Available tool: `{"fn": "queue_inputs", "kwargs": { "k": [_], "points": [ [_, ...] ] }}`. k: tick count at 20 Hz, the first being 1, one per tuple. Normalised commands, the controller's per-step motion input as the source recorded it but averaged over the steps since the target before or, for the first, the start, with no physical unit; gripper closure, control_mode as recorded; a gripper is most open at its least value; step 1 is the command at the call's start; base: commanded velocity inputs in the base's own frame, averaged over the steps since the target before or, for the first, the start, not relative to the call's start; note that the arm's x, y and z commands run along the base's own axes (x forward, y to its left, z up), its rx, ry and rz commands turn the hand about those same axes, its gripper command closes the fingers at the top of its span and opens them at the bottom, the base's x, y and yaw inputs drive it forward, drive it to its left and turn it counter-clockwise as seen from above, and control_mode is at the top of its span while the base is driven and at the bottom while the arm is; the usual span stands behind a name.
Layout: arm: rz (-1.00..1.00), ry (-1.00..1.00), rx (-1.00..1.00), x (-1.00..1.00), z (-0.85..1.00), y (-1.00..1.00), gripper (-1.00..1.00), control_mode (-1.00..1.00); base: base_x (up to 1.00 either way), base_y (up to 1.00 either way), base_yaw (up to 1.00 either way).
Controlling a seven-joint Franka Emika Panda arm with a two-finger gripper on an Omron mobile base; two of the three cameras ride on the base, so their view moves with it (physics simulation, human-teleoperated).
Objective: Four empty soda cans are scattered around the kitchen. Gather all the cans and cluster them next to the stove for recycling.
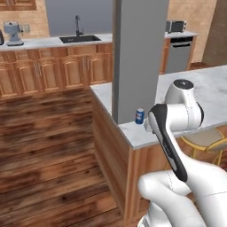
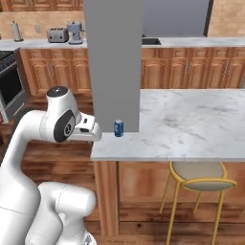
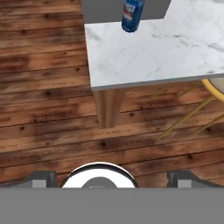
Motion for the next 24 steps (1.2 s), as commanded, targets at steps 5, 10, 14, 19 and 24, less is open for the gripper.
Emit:
{"fn": "queue_inputs", "kwargs": {
  "k": [5, 10, 14, 19, 24],
  "points": [
    [0.0, 0.0, 0.0, 0.0, 0.0, 0.0, -1.0, 1.0, -0.06, -0.4, 0.22],
    [0.0, 0.0, 0.0, 0.0, 0.0, 0.0, -1.0, 1.0, 0.06, -0.44, 0.35],
    [0.0, 0.0, 0.0, 0.0, 0.0, 0.0, -1.0, 1.0, 0.0, -0.55, 0.31],
    [0.0, 0.0, 0.0, 0.0, 0.0, 0.0, -1.0, 1.0, -0.02, -0.41, 0.18],
    [0.0, 0.0, 0.0, 0.0, 0.0, 0.0, -1.0, 1.0, 0.05, -0.12, 0.02]
  ]
}}
